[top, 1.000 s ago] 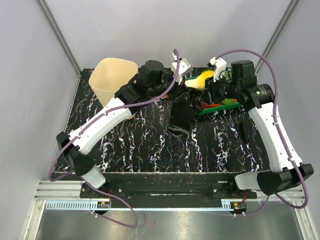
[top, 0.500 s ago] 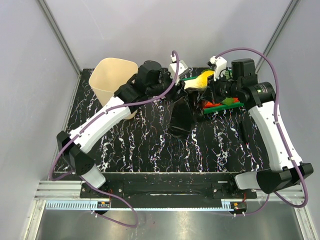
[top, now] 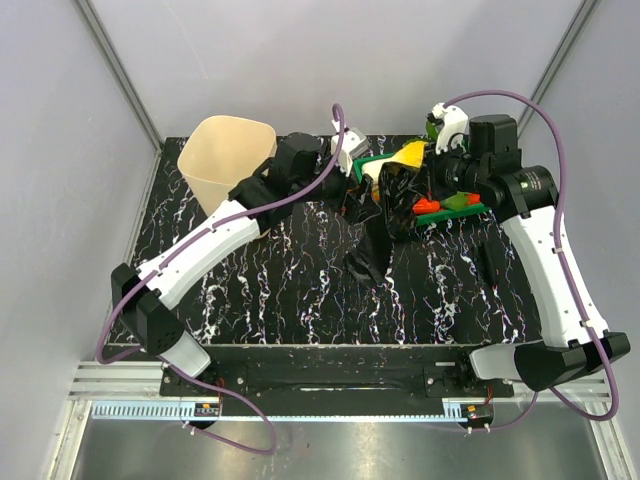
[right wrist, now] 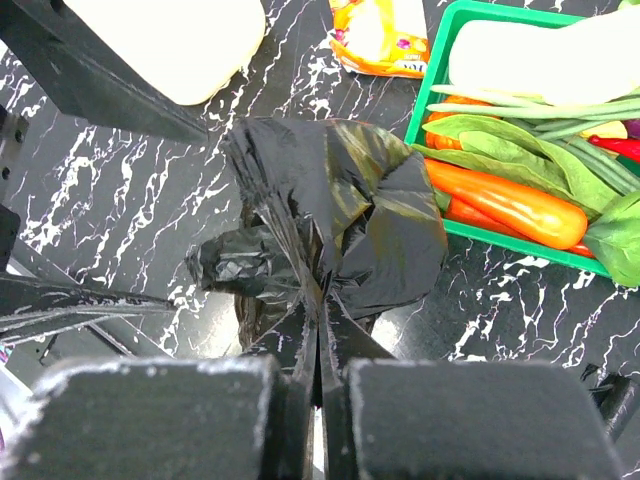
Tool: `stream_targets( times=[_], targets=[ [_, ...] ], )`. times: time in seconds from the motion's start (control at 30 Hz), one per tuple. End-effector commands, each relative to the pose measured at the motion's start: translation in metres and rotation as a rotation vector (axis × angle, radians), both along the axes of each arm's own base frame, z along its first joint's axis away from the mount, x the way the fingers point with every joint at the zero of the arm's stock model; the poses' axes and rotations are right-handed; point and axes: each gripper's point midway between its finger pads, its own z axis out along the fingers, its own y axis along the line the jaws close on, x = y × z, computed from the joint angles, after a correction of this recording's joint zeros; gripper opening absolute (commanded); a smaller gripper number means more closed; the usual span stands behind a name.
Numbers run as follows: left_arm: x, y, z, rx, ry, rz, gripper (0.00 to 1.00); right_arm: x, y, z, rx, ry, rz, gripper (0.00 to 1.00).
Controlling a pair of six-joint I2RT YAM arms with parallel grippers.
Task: Put the trash bags into the trash bin
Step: Unfold the trash bag at the center of the board.
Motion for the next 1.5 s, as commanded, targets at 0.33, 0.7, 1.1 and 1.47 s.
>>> stream_targets(
  times=[0.33,0.7,1.1,1.47],
  targets=[
    [0.006,-0.032,0.018,-0.106,0.022,-0.030,0.86,0.005,0.001,0.034,0.061,-0.104,-0.036,0.00],
    [0.020,-0.038,0.016,-0.088,-0.026,-0.046,0.63,-0.004,0.002,0.034,0.072,-0.102,-0.016,0.00],
    [0.027,-0.047,0.013,-0.091,-0.017,-0.081,0.34,-0.009,0.003,0.034,0.079,-0.102,-0.004,0.00],
    [0.053,-0.010,0.019,-0.061,-0.069,-0.008,0.00,-0.013,-0.020,0.035,-0.027,-0.152,-0.055,0.00]
  ],
)
